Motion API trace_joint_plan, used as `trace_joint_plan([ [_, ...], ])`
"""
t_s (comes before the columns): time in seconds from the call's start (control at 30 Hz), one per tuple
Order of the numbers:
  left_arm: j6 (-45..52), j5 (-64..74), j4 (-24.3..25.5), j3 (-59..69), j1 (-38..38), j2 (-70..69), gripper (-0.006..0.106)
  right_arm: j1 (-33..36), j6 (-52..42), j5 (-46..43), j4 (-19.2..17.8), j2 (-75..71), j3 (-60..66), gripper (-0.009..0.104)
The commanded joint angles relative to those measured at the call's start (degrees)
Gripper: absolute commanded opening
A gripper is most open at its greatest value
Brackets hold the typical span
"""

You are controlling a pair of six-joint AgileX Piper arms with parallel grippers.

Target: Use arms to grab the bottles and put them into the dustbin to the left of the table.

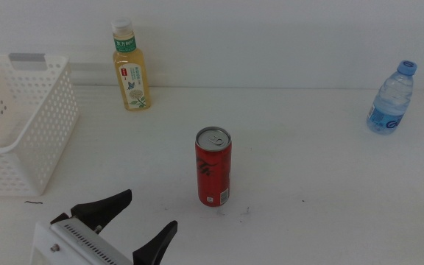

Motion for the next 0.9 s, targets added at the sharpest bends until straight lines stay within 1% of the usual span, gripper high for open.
trace_joint_plan([
  [0.0, -0.19, -1.91, -0.40, 0.08, -0.33, 0.72, 0.090, -0.47, -0.38, -0.42, -0.39, -0.29, 0.23, 0.091],
  [0.23, -1.10, -1.91, -0.34, 0.08, 0.05, 1.43, 0.090, -0.47, -0.38, -0.42, -0.39, -0.29, 0.23, 0.091],
  [0.3, -0.40, -1.12, -0.79, -1.75, 0.54, 2.70, 0.090, -0.47, -0.38, -0.42, -0.39, -0.29, 0.23, 0.091],
  [0.33, -0.40, -0.14, -0.26, -2.84, 1.21, 3.80, 0.090, -0.47, -0.38, -0.42, -0.39, -0.29, 0.23, 0.091],
  [0.4, -2.01, -0.57, 2.71, -4.76, 3.22, 6.72, 0.090, -0.47, -0.38, -0.42, -0.39, -0.29, 0.23, 0.091],
  [0.53, -5.09, -1.91, 11.06, -8.98, 7.93, 12.90, 0.090, -0.47, -0.38, -0.42, -0.39, -0.29, 0.23, 0.091],
  [0.63, -7.36, -1.91, 15.29, -12.52, 10.29, 17.12, 0.090, -0.47, -0.38, -0.42, -0.39, -0.29, 0.23, 0.091],
  [0.7, -7.47, -1.91, 16.50, -14.88, 10.82, 19.73, 0.090, -0.47, -0.38, -0.42, -0.39, -0.29, 0.23, 0.091],
  [0.87, -8.01, -1.80, 16.50, -21.34, 10.82, 25.58, 0.090, -0.47, -0.38, -0.42, -0.39, -0.29, 0.23, 0.091],
])
